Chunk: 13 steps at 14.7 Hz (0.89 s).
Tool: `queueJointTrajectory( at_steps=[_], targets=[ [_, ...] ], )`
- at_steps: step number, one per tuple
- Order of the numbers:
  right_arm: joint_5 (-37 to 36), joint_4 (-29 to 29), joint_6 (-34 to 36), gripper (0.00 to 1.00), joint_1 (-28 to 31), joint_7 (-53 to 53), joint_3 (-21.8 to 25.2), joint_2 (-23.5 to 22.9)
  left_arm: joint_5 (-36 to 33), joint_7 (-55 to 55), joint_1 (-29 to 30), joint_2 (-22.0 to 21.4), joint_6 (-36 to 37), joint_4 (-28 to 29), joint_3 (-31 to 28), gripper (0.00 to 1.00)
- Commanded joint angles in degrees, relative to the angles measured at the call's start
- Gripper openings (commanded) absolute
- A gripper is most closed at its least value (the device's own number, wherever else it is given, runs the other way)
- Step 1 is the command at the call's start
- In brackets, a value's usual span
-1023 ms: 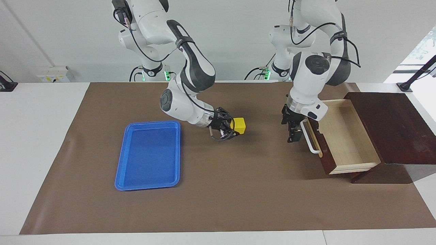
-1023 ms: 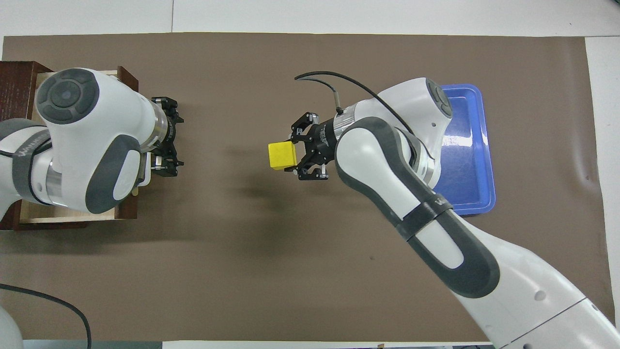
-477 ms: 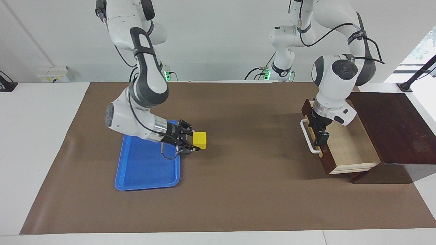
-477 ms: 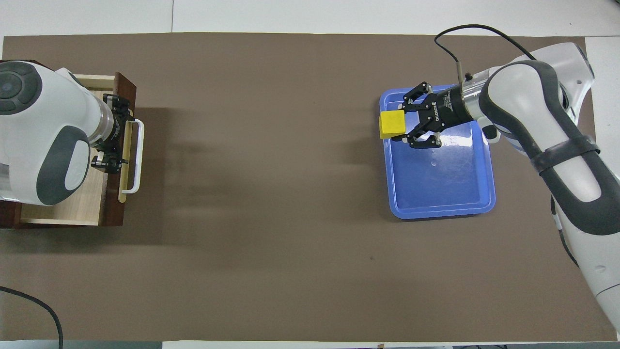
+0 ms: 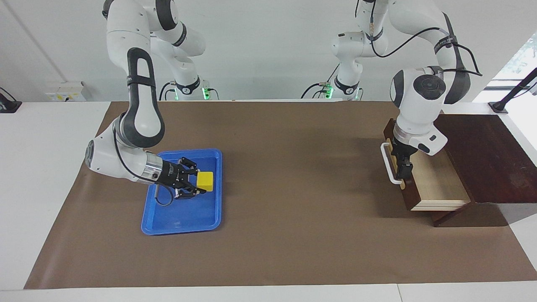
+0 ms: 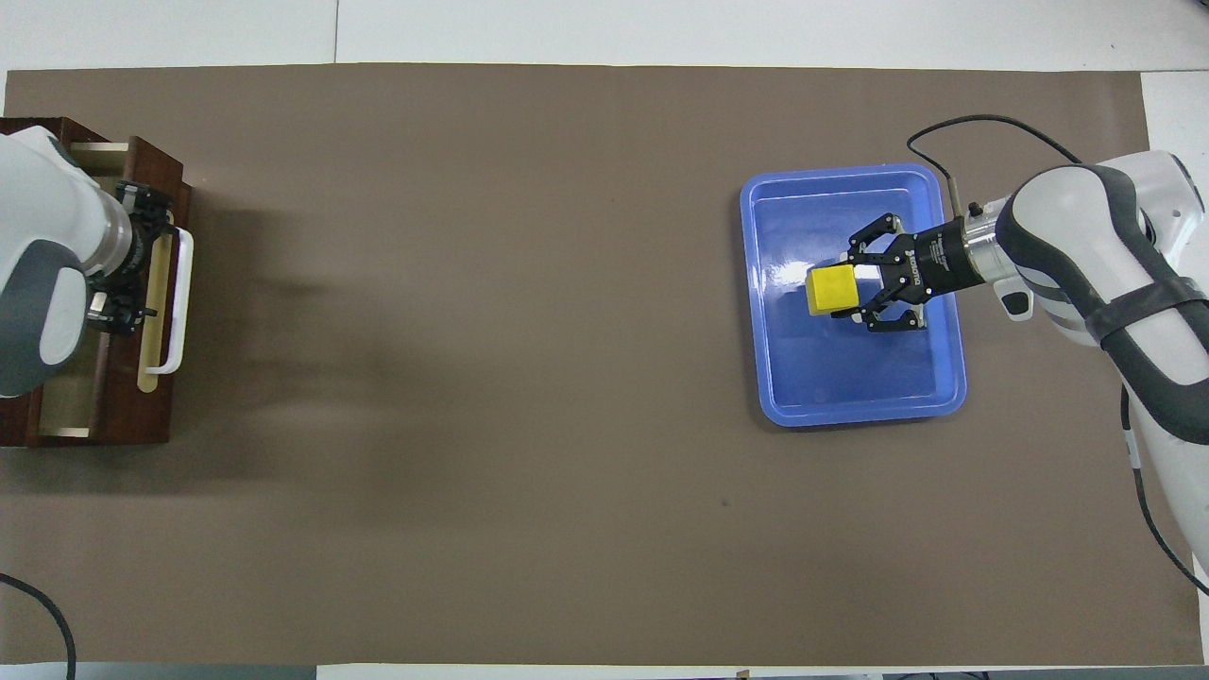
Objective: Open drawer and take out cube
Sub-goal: 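Lower the cube into the blue tray and open the right gripper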
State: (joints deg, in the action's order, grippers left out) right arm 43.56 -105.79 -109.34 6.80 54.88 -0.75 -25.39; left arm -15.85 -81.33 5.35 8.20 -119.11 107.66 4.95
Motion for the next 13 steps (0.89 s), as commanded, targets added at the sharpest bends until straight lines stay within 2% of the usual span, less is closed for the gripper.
queueJointTrajectory(
  at_steps=[1,4,5,6,7,11,13],
  targets=[
    [-0.6,-7.1,-3.6,0.0,0.3,-5.3,0.6,3.9,-1.5,2.8,4.0,0.1,-1.5,0.4,0.4,1.0],
    [-0.6,-8.8,-5.0,0.0,0.4,-8.5,0.9,3.9,-0.9,2.8,5.0,0.1,-2.5,0.5,0.6,1.0],
    [-0.5,-9.3,-5.2,0.05,0.3,-8.5,1.1,3.9,-0.8,2.8,4.4,0.1,-2.4,0.5,0.7,1.0],
    [-0.5,-9.7,-6.0,0.63,0.2,-8.4,1.1,3.9,-0.4,2.6,3.4,0.2,-2.4,0.5,0.8,1.0],
    [-0.6,-9.7,-6.3,1.0,0.2,-8.6,1.1,3.9,0.2,2.1,1.9,0.2,-2.0,0.4,0.7,1.0],
    [-1.7,-8.0,-4.5,1.0,0.1,-8.0,1.2,3.9,2.8,2.8,-1.0,-1.5,1.9,-1.0,0.9,1.0],
    [-3.9,-3.9,-0.7,1.0,-0.1,-7.4,1.2,3.9,5.3,10.5,-1.2,-2.8,6.0,-2.9,1.6,1.0]
  ],
)
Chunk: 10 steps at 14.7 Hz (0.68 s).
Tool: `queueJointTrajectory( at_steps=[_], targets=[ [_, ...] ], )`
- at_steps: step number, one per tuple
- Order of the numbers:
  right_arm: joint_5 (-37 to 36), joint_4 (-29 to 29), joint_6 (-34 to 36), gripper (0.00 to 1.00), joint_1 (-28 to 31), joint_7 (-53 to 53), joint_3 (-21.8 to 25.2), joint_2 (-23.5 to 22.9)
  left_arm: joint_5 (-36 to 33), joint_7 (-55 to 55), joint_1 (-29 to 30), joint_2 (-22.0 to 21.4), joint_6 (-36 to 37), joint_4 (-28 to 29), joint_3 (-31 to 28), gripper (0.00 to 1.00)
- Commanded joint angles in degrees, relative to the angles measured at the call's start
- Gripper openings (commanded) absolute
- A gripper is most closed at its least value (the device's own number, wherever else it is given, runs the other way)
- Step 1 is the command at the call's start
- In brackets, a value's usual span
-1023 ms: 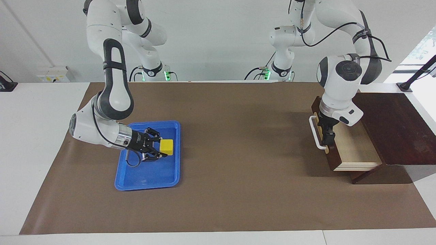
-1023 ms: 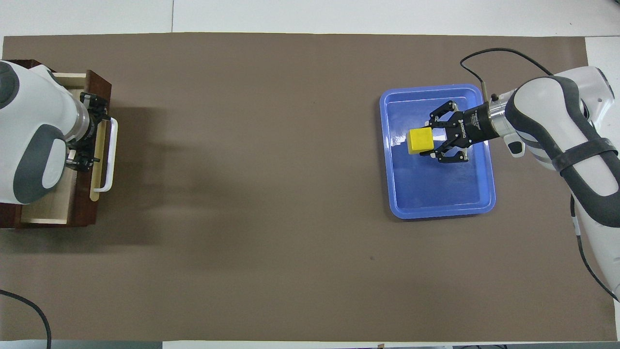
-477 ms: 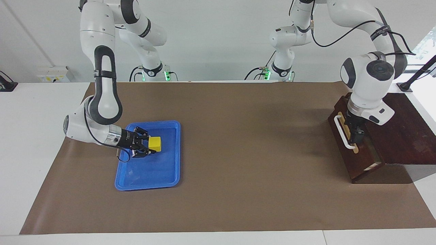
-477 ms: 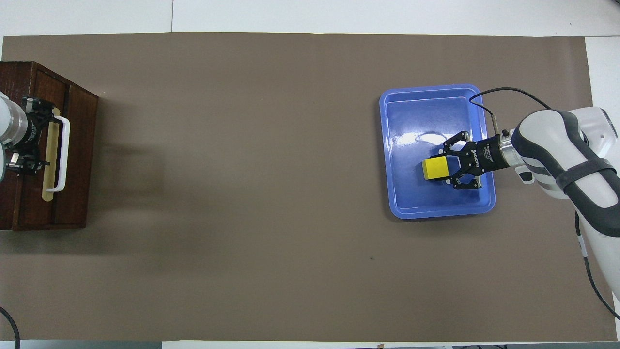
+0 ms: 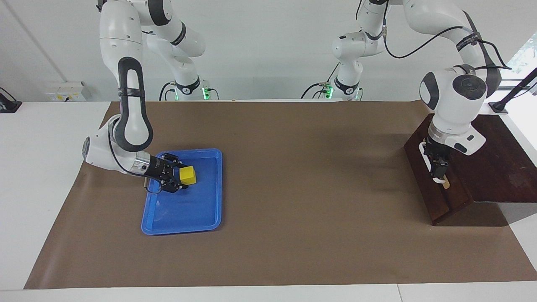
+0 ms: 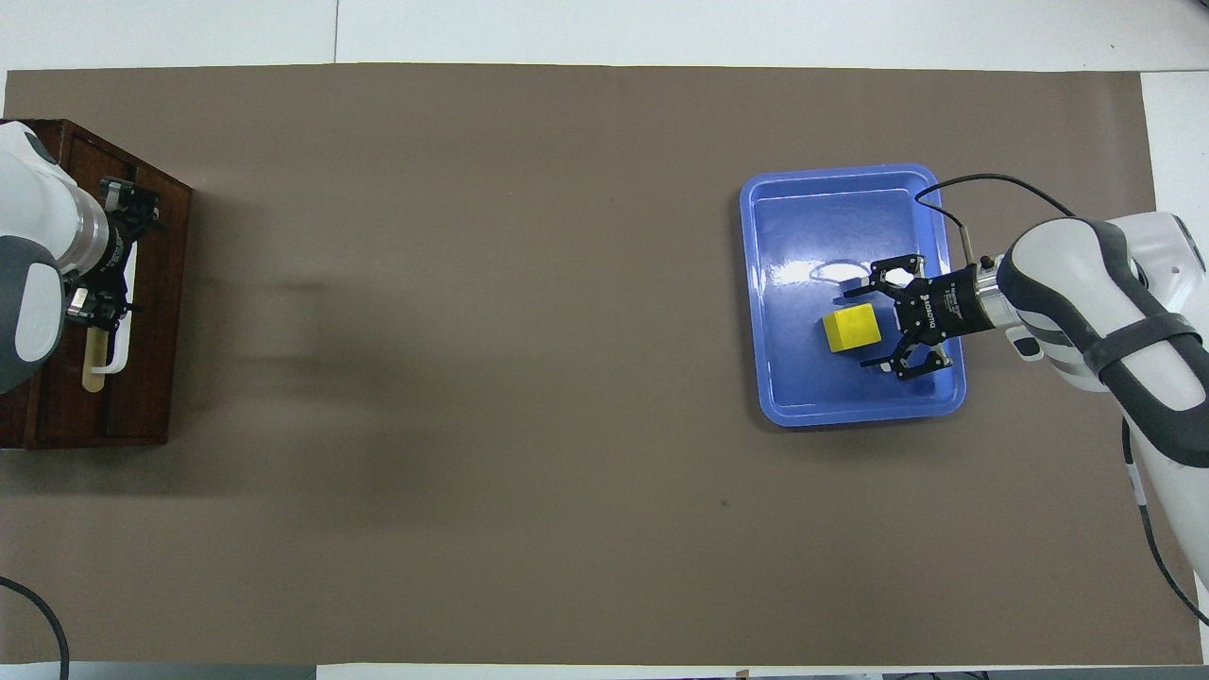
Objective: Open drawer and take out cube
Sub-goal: 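Lower the cube into the blue tray and open the right gripper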
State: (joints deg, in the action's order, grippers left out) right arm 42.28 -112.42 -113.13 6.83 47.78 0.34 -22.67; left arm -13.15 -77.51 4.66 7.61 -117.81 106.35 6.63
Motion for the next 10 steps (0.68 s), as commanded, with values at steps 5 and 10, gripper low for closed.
queueJointTrajectory(
  at_steps=[5,10],
  targets=[
    [-15.7,9.0,8.0,1.0,-2.3,-3.5,-0.3,6.9,11.5,39.5,-0.5,-8.8,21.0,-4.0,0.9,1.0],
    [-26.6,13.4,16.5,1.0,-3.8,-18.3,-0.8,13.3,12.2,52.3,-3.4,-11.7,26.2,-2.6,1.1,1.0]
  ],
)
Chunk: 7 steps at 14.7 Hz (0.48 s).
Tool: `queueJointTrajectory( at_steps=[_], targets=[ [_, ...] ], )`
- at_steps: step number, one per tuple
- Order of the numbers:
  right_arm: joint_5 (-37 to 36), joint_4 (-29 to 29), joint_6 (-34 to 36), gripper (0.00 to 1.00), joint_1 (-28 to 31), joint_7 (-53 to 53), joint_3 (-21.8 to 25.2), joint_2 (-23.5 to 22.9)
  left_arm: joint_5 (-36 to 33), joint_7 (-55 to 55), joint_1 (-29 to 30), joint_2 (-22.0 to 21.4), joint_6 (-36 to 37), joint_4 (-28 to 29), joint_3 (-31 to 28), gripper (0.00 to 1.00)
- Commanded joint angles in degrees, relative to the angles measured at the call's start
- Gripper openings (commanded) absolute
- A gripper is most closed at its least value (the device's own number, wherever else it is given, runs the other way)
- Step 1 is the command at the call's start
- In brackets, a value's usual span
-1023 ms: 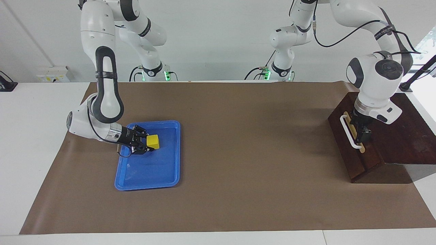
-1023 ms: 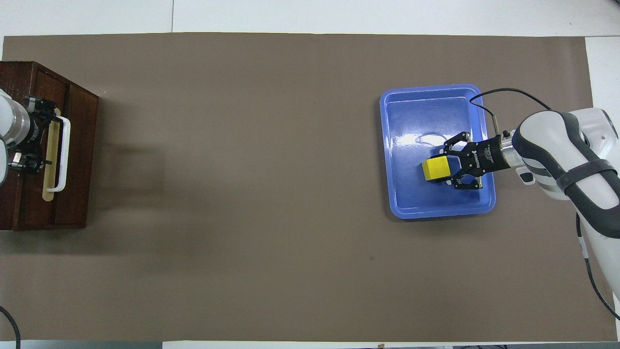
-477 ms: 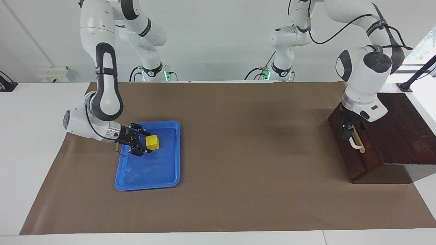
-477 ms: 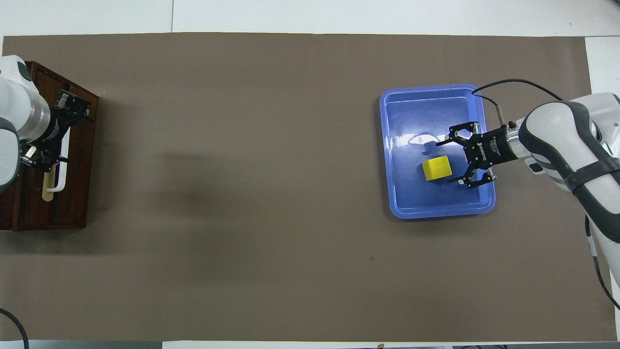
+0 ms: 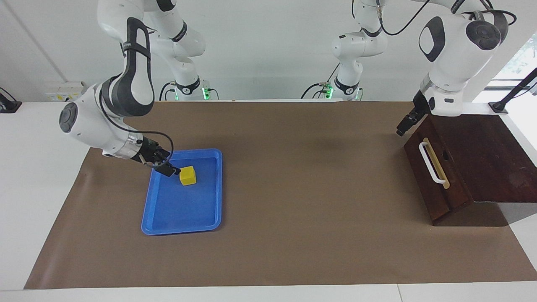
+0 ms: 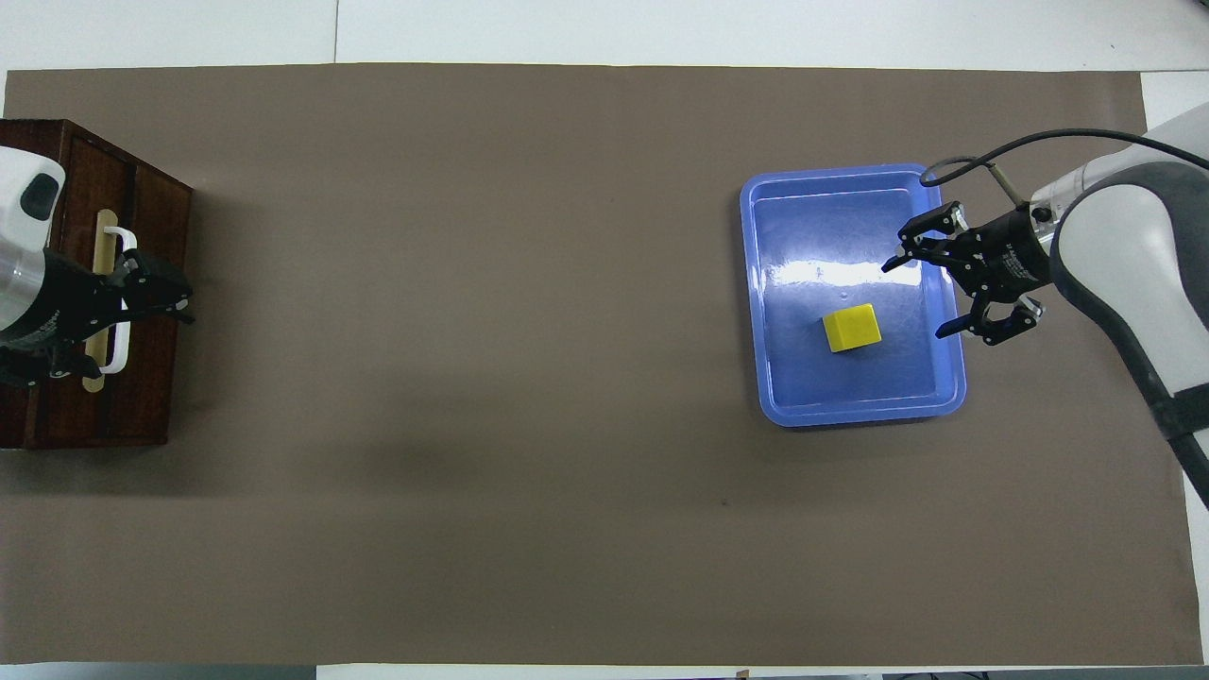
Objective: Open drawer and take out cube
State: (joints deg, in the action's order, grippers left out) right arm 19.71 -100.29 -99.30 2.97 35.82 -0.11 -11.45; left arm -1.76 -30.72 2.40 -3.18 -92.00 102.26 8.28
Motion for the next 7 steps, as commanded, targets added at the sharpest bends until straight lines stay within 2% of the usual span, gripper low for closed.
queueJointTrajectory(
  at_steps=[1,2,3,7],
  targets=[
    [-6.5,2.1,4.0,1.0,-1.2,-9.5,-0.3,3.1,0.8,9.8,-1.1,-0.8,-0.3,1.4,-0.5,1.0],
    [-9.1,2.4,4.6,1.0,-2.3,-12.7,-0.3,4.6,0.8,13.6,-1.1,-0.4,-0.5,1.1,-0.7,1.0],
    [-13.7,2.2,4.7,1.0,-4.3,-19.7,-0.3,8.0,0.8,16.1,-1.1,1.1,0.9,-0.6,-0.6,1.0],
    [-18.4,2.5,4.4,1.0,-5.8,-35.2,-0.3,12.4,3.1,16.7,-1.2,3.9,4.4,-3.6,-0.7,1.0]
  ],
)
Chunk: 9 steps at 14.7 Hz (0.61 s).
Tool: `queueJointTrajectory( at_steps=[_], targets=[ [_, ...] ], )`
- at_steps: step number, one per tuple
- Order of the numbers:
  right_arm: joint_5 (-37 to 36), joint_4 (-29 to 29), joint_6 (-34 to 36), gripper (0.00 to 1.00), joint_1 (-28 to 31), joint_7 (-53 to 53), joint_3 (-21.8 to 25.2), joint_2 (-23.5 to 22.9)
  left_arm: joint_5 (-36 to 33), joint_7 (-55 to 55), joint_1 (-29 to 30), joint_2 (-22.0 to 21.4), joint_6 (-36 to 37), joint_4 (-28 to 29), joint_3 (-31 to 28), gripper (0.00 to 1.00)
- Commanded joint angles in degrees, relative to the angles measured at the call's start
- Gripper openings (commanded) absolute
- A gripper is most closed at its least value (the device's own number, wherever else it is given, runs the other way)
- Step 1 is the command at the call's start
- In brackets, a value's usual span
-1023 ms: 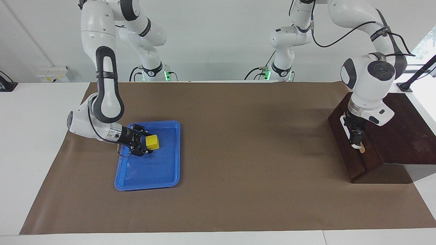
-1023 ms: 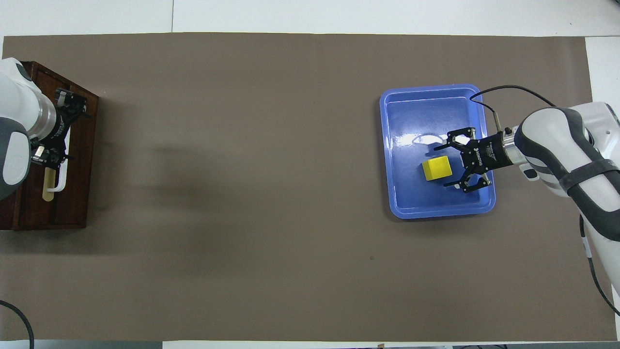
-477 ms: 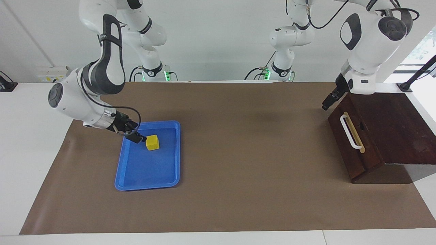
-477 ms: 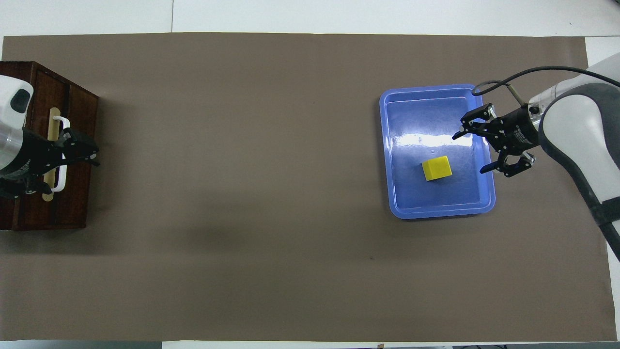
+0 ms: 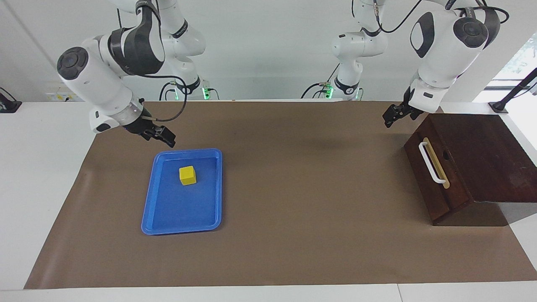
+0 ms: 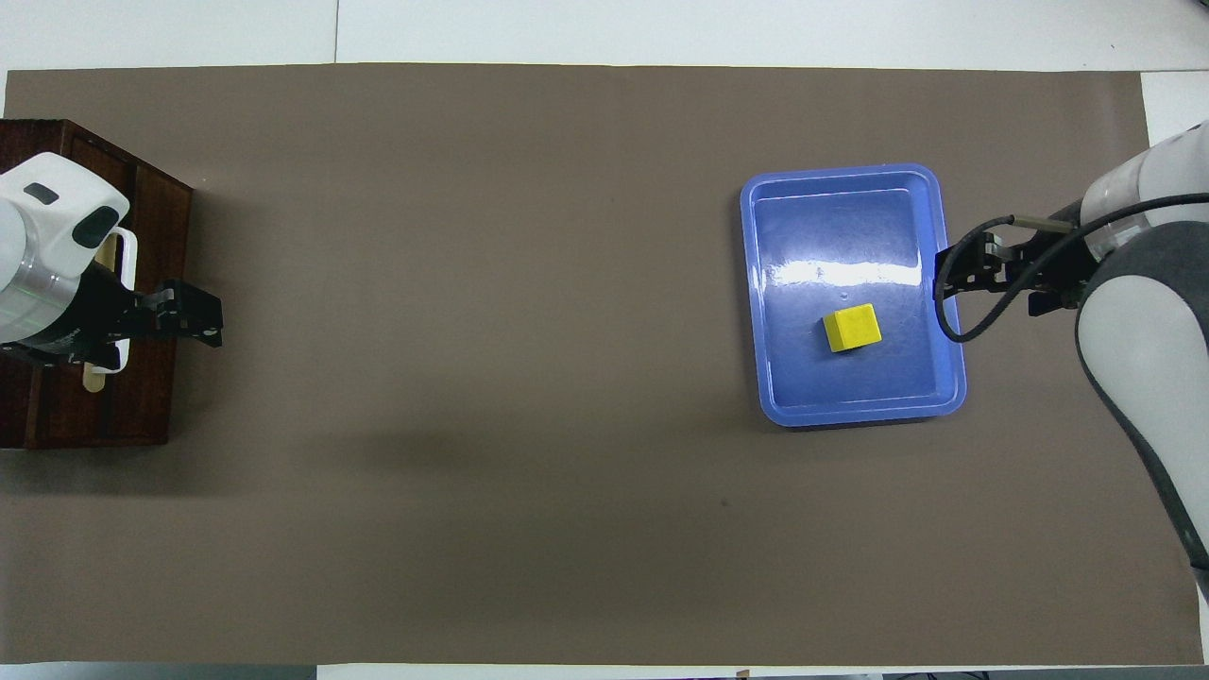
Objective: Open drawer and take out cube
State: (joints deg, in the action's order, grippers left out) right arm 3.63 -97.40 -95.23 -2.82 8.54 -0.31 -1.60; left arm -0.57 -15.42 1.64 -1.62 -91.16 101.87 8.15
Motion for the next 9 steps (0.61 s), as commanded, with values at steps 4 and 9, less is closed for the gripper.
queueJointTrajectory(
  at_steps=[4,9],
  targets=[
    [-5.5,1.4,8.5,1.0,-0.1,-10.6,-1.1,5.3,1.9,1.8,-0.7,1.8,3.2,-3.0,-0.3,1.0],
    [-6.0,1.5,8.3,1.0,6.4,-12.2,-5.2,4.4,1.8,1.8,-2.5,1.1,3.8,-5.2,-0.4,1.0]
  ],
)
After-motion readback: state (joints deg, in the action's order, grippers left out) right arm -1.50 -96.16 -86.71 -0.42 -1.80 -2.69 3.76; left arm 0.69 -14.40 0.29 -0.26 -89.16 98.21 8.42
